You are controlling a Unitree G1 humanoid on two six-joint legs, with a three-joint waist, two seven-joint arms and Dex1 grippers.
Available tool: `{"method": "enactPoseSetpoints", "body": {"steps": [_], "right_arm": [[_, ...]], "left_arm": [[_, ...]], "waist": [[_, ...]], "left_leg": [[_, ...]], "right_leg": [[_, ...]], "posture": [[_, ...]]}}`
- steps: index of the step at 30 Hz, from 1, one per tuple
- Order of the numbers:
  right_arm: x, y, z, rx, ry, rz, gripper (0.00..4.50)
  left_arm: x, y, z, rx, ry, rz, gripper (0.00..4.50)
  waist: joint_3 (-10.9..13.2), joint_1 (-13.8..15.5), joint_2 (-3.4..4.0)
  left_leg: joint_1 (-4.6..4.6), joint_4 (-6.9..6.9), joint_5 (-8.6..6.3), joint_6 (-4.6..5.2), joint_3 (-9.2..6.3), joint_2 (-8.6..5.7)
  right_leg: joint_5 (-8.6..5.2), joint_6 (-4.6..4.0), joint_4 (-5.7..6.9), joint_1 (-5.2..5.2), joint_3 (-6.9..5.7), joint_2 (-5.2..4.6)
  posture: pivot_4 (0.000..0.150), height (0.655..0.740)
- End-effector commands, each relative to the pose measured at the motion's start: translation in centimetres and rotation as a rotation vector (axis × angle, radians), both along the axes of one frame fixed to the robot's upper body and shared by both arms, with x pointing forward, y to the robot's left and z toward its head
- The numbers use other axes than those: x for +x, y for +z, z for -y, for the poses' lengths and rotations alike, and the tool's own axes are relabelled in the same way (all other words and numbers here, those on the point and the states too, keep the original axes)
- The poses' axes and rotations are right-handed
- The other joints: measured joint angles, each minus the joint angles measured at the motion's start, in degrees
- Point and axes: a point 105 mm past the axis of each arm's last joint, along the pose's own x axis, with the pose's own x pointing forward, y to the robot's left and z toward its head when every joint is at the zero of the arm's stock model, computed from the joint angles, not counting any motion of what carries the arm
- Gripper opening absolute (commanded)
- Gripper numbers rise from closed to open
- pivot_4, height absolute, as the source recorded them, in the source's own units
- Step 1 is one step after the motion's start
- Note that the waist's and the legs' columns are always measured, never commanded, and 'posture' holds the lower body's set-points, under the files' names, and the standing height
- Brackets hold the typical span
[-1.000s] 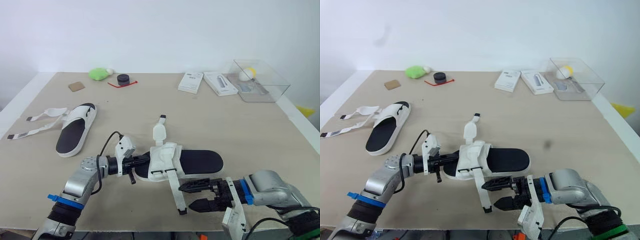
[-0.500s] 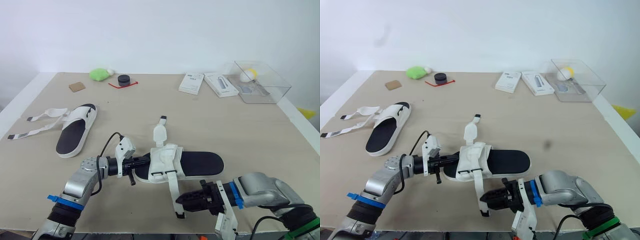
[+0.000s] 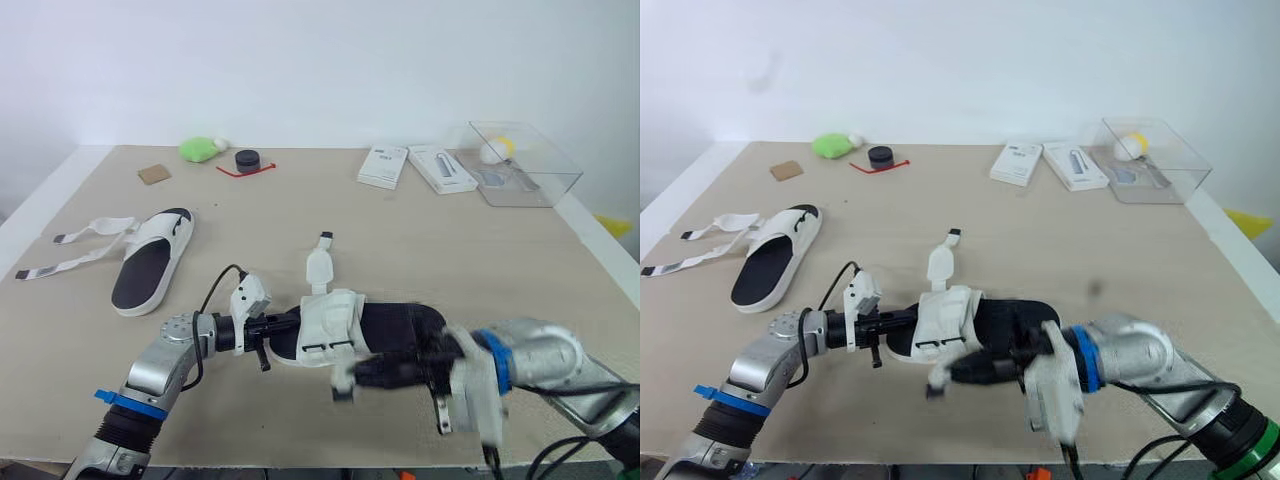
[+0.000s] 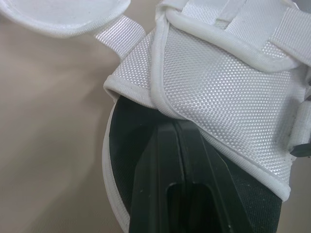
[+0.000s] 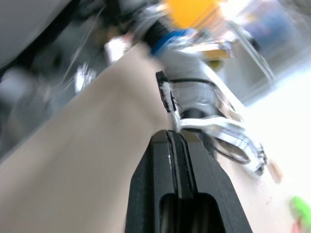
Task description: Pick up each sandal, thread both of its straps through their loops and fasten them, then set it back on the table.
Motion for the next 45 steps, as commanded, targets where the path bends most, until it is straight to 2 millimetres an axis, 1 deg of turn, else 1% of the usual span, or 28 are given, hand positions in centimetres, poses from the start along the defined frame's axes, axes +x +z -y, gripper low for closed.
{"method": "enactPoseSetpoints", "body": {"steps": [1, 2, 5, 8, 14, 17, 20, 31, 35, 45], "right_arm": [[2.5, 2.4, -0.8, 0.085, -0.125, -0.252, 0.04], [3.4, 2.5, -0.7, 0.091, -0.167, -0.320, 0.04], [5.8, 2.8, -0.6, 0.117, -0.282, -0.448, 0.04], [7.2, 2.7, -0.4, 0.115, -0.365, -0.527, 0.04], [9.5, 2.2, 0.5, 0.101, -0.492, -0.617, 0.04], [10.3, 1.9, 0.8, 0.085, -0.528, -0.617, 0.04], [11.3, 0.9, 1.5, 0.048, -0.603, -0.619, 0.04], [12.3, -0.9, 1.8, 0.002, -0.678, -0.630, 0.04], [12.7, -1.7, 2.2, -0.020, -0.728, -0.633, 0.04], [13.1, -2.4, 3.1, -0.033, -0.788, -0.645, 0.04]], "left_arm": [[-0.6, -2.6, -0.4, 0.064, 0.020, -0.090, 0.00], [-0.7, -2.6, -0.4, 0.063, 0.020, -0.091, 0.00], [-0.7, -2.6, -0.3, 0.061, 0.022, -0.091, 0.00], [-0.7, -2.6, -0.3, 0.058, 0.025, -0.090, 0.00], [-0.7, -2.5, -0.3, 0.056, 0.030, -0.088, 0.00], [-0.7, -2.5, -0.3, 0.054, 0.030, -0.087, 0.00], [-0.7, -2.5, -0.1, 0.052, 0.027, -0.086, 0.00], [-0.6, -2.4, -0.2, 0.053, 0.026, -0.082, 0.00], [-0.6, -2.3, -0.2, 0.054, 0.027, -0.081, 0.00], [-0.5, -2.3, -0.1, 0.053, 0.026, -0.078, 0.00]], "waist": [[0.03, 0.01, -0.01], [0.02, 0.00, 0.00], [-0.01, 0.00, -0.05], [-0.05, 0.06, -0.04], [-0.11, 0.12, 0.04], [-0.10, 0.08, 0.05], [-0.10, 0.06, 0.04], [-0.10, 0.05, 0.05], [-0.11, 0.04, 0.04], [-0.09, 0.02, 0.05]], "left_leg": [[-0.02, 0.00, -0.01, -0.02, 0.00, -0.02], [-0.03, 0.00, -0.05, -0.09, 0.00, -0.02], [-0.09, -0.01, -0.07, -0.12, -0.01, 0.03], [-0.14, -0.01, -0.02, -0.03, 0.01, -0.05], [-0.16, -0.07, -0.01, 0.04, -0.03, -0.05], [-0.15, -0.07, -0.01, 0.05, -0.04, -0.04], [-0.16, -0.07, -0.02, 0.04, -0.04, -0.04], [-0.18, -0.07, -0.01, 0.06, -0.05, -0.03], [-0.18, -0.06, 0.00, 0.06, -0.05, -0.03], [-0.18, -0.06, -0.01, 0.06, -0.07, -0.02]], "right_leg": [[-0.01, -0.02, -0.02, -0.02, -0.02, -0.04], [-0.01, -0.02, -0.03, -0.07, -0.03, -0.05], [-0.01, -0.03, -0.02, -0.16, -0.13, -0.04], [0.01, -0.06, -0.02, -0.17, -0.12, -0.08], [0.03, -0.05, 0.03, -0.17, -0.13, 0.02], [0.03, -0.04, 0.02, -0.19, -0.12, 0.05], [0.02, -0.04, 0.01, -0.24, -0.13, 0.05], [0.02, -0.03, 0.02, -0.27, -0.11, 0.13], [0.03, -0.03, 0.02, -0.27, -0.11, 0.14], [0.03, -0.03, 0.02, -0.28, -0.09, 0.16]], "posture": [[0.150, 0.7400], [0.150, 0.7400], [0.150, 0.7400], [0.150, 0.7400], [0.150, 0.7400], [0.150, 0.7400], [0.150, 0.7400], [0.150, 0.7400], [0.150, 0.7400], [0.150, 0.7400]]}}
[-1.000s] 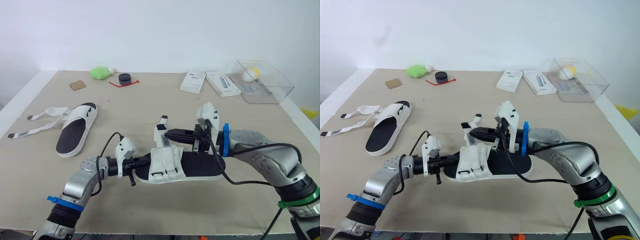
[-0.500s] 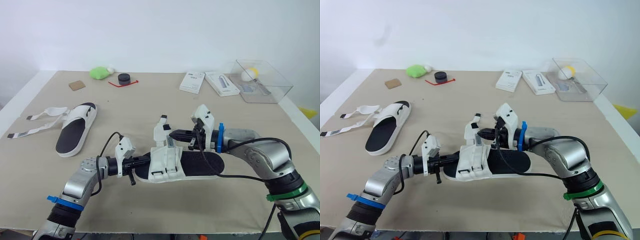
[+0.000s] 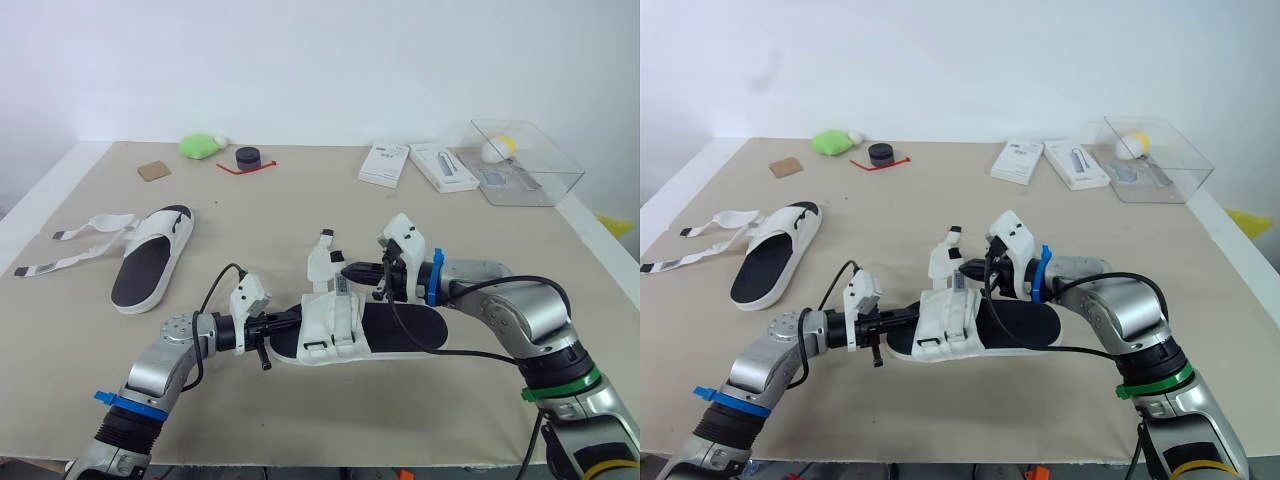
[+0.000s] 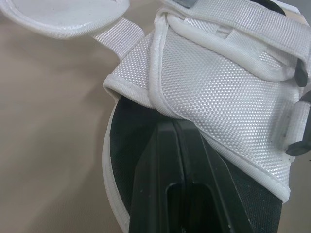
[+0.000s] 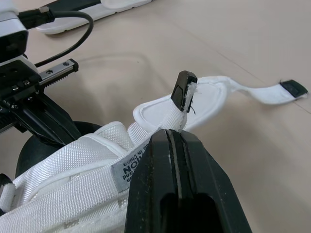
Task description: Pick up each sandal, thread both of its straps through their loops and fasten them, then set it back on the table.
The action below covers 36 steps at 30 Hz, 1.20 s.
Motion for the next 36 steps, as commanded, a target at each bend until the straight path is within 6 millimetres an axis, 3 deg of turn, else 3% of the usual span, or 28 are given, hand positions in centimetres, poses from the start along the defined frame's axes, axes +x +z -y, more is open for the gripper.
{"method": "enactPoseSetpoints", "body": {"steps": [1, 12, 14, 15, 19, 20, 22, 24, 28, 30, 36], "right_arm": [[0.9, 1.0, 1.5, -0.016, -0.076, 0.053, 0.04], [1.5, -0.7, 2.8, -0.127, -0.138, 0.046, 0.04], [1.6, -1.0, 3.1, -0.147, -0.152, 0.041, 0.74], [1.7, -1.2, 3.2, -0.154, -0.155, 0.039, 0.74], [2.2, -1.1, 3.3, -0.155, -0.172, 0.034, 2.53], [2.5, -0.9, 3.4, -0.145, -0.185, 0.039, 2.81], [3.3, -0.3, 3.6, -0.120, -0.217, 0.044, 3.85], [4.5, 0.8, 3.7, -0.067, -0.264, 0.049, 4.45], [6.8, 3.8, 2.8, 0.161, -0.360, -0.044, 4.45], [7.9, 4.9, 1.9, 0.341, -0.407, -0.216, 4.45], [7.6, 4.3, -1.0, 0.544, -0.398, -0.686, 4.45]], "left_arm": [[-0.4, -2.5, -0.4, 0.063, 0.019, -0.088, 0.00], [-0.4, -2.5, -0.3, 0.060, 0.017, -0.086, 0.00], [-0.4, -2.5, -0.3, 0.059, 0.017, -0.086, 0.00], [-0.3, -2.5, -0.3, 0.058, 0.017, -0.086, 0.00], [-0.3, -2.5, -0.3, 0.059, 0.019, -0.086, 0.00], [-0.3, -2.5, -0.3, 0.059, 0.020, -0.085, 0.00], [-0.3, -2.5, -0.4, 0.058, 0.021, -0.086, 0.00], [-0.3, -2.5, -0.4, 0.059, 0.023, -0.086, 0.00], [-0.3, -2.6, -0.5, 0.059, 0.025, -0.088, 0.00], [-0.4, -2.6, -0.4, 0.059, 0.024, -0.088, 0.00], [-0.3, -2.5, -0.5, 0.060, 0.023, -0.087, 0.00]], "waist": [[0.00, 0.00, 0.01], [0.00, 0.01, -0.01], [0.01, 0.01, -0.02], [0.02, 0.01, -0.03], [0.04, -0.01, 0.11], [0.03, -0.01, 0.13], [0.04, -0.01, 0.14], [0.07, -0.08, 0.16], [0.15, -0.25, 0.23], [0.13, -0.30, 0.20], [0.06, -0.08, 0.14]], "left_leg": [[0.00, 0.00, 0.00, 0.00, 0.00, 0.00], [-0.02, 0.00, -0.01, -0.02, 0.00, 0.00], [-0.04, 0.00, -0.03, -0.05, 0.00, 0.00], [-0.05, 0.00, -0.03, -0.05, 0.00, -0.01], [-0.10, 0.01, 0.01, 0.00, 0.00, -0.01], [-0.10, 0.01, 0.06, 0.08, 0.00, -0.01], [-0.10, 0.01, 0.08, 0.13, -0.01, -0.01], [-0.12, 0.01, 0.09, 0.13, -0.03, -0.01], [-0.16, 0.01, 0.10, 0.15, -0.03, -0.01], [-0.23, 0.00, 0.20, 0.32, -0.04, -0.01], [-0.32, -0.09, 0.32, 0.52, -0.20, 0.02]], "right_leg": [[0.00, 0.00, 0.00, 0.00, 0.00, 0.00], [0.00, 0.00, -0.01, 0.01, 0.00, 0.00], [-0.01, 0.01, -0.03, 0.00, 0.00, -0.01], [-0.01, 0.01, -0.03, -0.02, 0.00, -0.01], [0.00, 0.01, -0.02, -0.07, 0.00, 0.00], [0.01, 0.03, 0.00, -0.07, 0.00, 0.01], [0.04, 0.08, 0.05, -0.06, 0.00, 0.04], [0.04, 0.08, 0.04, -0.07, 0.00, 0.05], [0.05, 0.07, 0.03, -0.15, 0.03, 0.06], [0.23, -0.01, 0.06, -0.22, 0.03, 0.10], [0.93, -0.19, 0.27, -0.24, 0.00, 0.26]], "posture": [[0.150, 0.7400], [0.150, 0.7400], [0.150, 0.7400], [0.150, 0.7400], [0.150, 0.7400], [0.150, 0.7400], [0.150, 0.7400], [0.150, 0.7400], [0.150, 0.7400], [0.150, 0.7400], [0.150, 0.7400]]}}
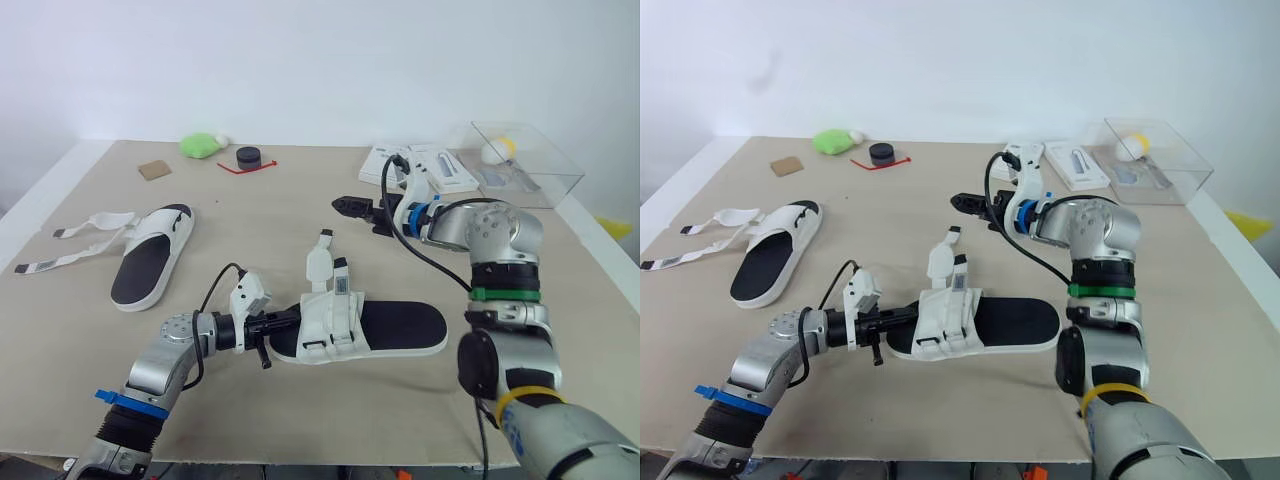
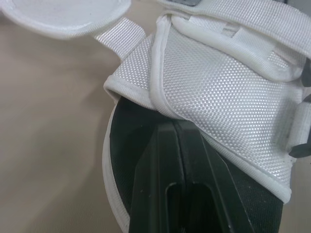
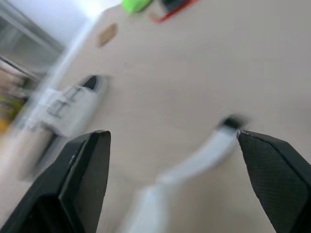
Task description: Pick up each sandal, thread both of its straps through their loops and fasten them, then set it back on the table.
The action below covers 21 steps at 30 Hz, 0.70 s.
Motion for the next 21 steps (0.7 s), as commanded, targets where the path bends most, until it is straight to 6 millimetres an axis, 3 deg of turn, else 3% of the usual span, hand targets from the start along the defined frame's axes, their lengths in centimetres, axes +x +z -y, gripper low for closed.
{"method": "enactPoseSetpoints", "body": {"steps": [1, 11, 21], "right_arm": [[-0.7, -0.2, -1.1, 0.123, 0.047, -0.188, 4.45], [-0.1, -3.6, -2.9, 0.085, -0.006, -0.286, 4.45], [2.5, -4.6, -4.2, 0.094, -0.114, -0.255, 4.45]], "left_arm": [[-0.4, -2.5, -0.5, 0.067, 0.023, -0.084, 0.00], [-0.4, -2.5, -0.4, 0.062, 0.028, -0.083, 0.00], [-0.2, -2.5, -0.1, 0.056, 0.030, -0.079, 0.00]], "waist": [[0.00, -0.01, 0.13], [-0.02, -0.26, 0.31], [-0.01, -0.34, 0.33]], "left_leg": [[-0.03, 0.00, 0.00, 0.00, 0.00, -0.01], [-0.09, -0.01, 0.02, 0.03, 0.00, -0.04], [-0.11, -0.01, 0.04, 0.07, 0.00, -0.04]], "right_leg": [[0.00, 0.00, 0.00, 0.00, 0.00, 0.00], [-0.05, 0.09, -0.08, -0.06, 0.01, 0.00], [-0.04, 0.11, -0.09, -0.02, 0.01, 0.02]], "posture": [[0.150, 0.7400], [0.150, 0.7400], [0.150, 0.7400]]}}
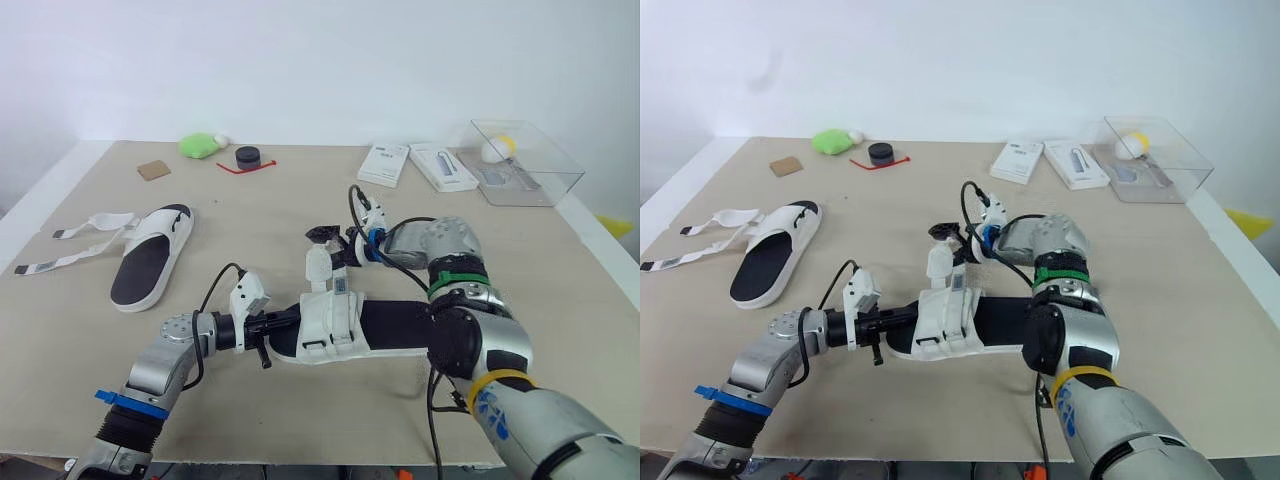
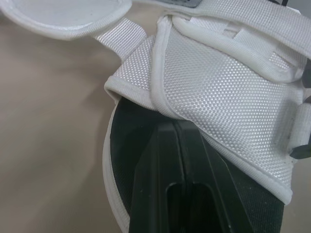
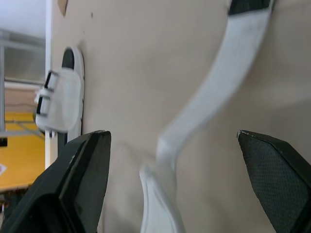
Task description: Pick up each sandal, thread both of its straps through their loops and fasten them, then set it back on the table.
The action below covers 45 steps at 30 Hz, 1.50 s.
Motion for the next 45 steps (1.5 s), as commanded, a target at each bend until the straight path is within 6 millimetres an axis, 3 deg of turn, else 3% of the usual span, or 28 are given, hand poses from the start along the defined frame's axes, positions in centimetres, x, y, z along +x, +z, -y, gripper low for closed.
{"method": "enactPoseSetpoints", "body": {"steps": [1, 2, 5, 12, 14, 19, 24, 27, 31, 35, 40, 45], "right_arm": [[1.3, 1.7, -0.6, 0.011, -0.033, 0.077, 4.45], [1.4, 1.8, -0.7, 0.015, -0.036, 0.079, 4.45], [1.5, 1.9, -1.1, 0.018, -0.028, 0.085, 3.70], [1.1, 1.9, -1.7, 0.006, 0.025, 0.102, 0.10], [0.9, 3.6, -2.6, 0.032, 0.106, 0.184, 0.01], [-0.6, 8.6, -4.6, 0.016, 0.328, 0.587, 0.01], [-6.2, 11.7, -5.5, 0.004, 0.549, 1.043, 0.01], [-8.8, 11.8, -5.2, -0.016, 0.599, 1.242, 0.01], [-13.0, 9.7, -4.1, -0.106, 0.779, 1.573, 0.01], [-14.3, 7.2, -2.5, -0.237, 0.883, 1.751, 0.01], [-17.0, 2.8, -0.6, -0.384, 1.200, 2.047, 0.01], [-18.2, -0.1, 1.0, -0.458, 1.445, 2.248, 0.01]], "left_arm": [[-0.3, -2.4, -0.1, 0.060, 0.025, -0.078, 0.00], [-0.3, -2.4, -0.1, 0.060, 0.027, -0.078, 0.00], [-0.5, -2.5, -0.3, 0.060, 0.031, -0.080, 0.00], [-0.5, -2.6, -0.4, 0.062, 0.037, -0.083, 0.00], [-0.5, -2.6, -0.4, 0.062, 0.035, -0.082, 0.00], [-0.4, -2.6, -0.3, 0.064, 0.031, -0.078, 0.00], [-0.3, -2.7, -0.4, 0.068, 0.029, -0.078, 0.00], [-0.3, -2.7, -0.4, 0.068, 0.027, -0.079, 0.00], [-0.3, -2.8, -0.4, 0.070, 0.025, -0.081, 0.00], [-0.4, -2.9, -0.6, 0.074, 0.025, -0.084, 0.00], [-0.5, -2.9, -0.8, 0.078, 0.025, -0.089, 0.00], [-0.6, -2.9, -0.8, 0.079, 0.023, -0.089, 0.00]], "waist": [[-0.01, 0.00, -0.01], [-0.01, 0.00, -0.01], [-0.01, -0.01, -0.01], [-0.01, -0.06, -0.01], [-0.01, -0.08, -0.01], [0.01, -0.32, 0.02], [-0.05, -0.42, -0.08], [-0.03, -0.39, -0.06], [-0.03, -0.45, -0.13], [-0.02, -0.59, -0.15], [0.00, -0.58, -0.28], [0.03, -0.58, -0.25]], "left_leg": [[0.00, 0.00, 0.00, 0.00, 0.00, 0.00], [-0.01, 0.00, 0.00, 0.00, 0.00, 0.00], [-0.02, 0.00, 0.00, 0.01, 0.00, 0.00], [-0.02, 0.00, 0.01, 0.01, 0.00, 0.00], [-0.02, 0.00, 0.01, 0.01, 0.00, 0.00], [-0.03, 0.00, 0.01, 0.01, -0.01, 0.00], [-0.08, -0.01, 0.01, -0.06, -0.16, 0.00], [-0.05, -0.02, 0.00, -0.12, -0.19, 0.00], [-0.03, -0.04, -0.01, -0.14, -0.19, 0.03], [-0.01, -0.02, -0.01, -0.18, -0.11, 0.03], [0.04, -0.04, -0.02, -0.20, -0.11, 0.04], [0.19, -0.06, -0.12, -0.33, -0.10, 0.05]], "right_leg": [[0.00, 0.00, 0.00, 0.00, 0.00, 0.00], [0.00, 0.00, 0.00, 0.02, 0.00, 0.00], [0.00, 0.00, -0.02, 0.03, 0.01, 0.00], [0.00, 0.00, 0.01, 0.04, 0.00, 0.01], [0.00, 0.00, 0.01, 0.04, 0.01, 0.01], [0.01, 0.10, 0.07, 0.00, 0.01, 0.03], [0.01, 0.14, 0.23, -0.05, 0.01, 0.15], [0.05, 0.22, 0.41, -0.07, 0.01, 0.18], [-0.07, 0.21, 0.40, -0.05, -0.04, 0.18], [-0.15, 0.25, 0.23, -0.01, -0.01, 0.15], [-0.15, 0.24, 0.19, 0.07, -0.01, 0.15], [-0.15, 0.25, 0.02, 0.34, 0.00, 0.15]], "posture": [[0.150, 0.7400], [0.150, 0.7400], [0.150, 0.7400], [0.150, 0.7400], [0.150, 0.7400], [0.150, 0.7400], [0.150, 0.7400], [0.150, 0.7400], [0.150, 0.7400], [0.150, 0.7400], [0.150, 0.7400], [0.150, 0.7400]]}}
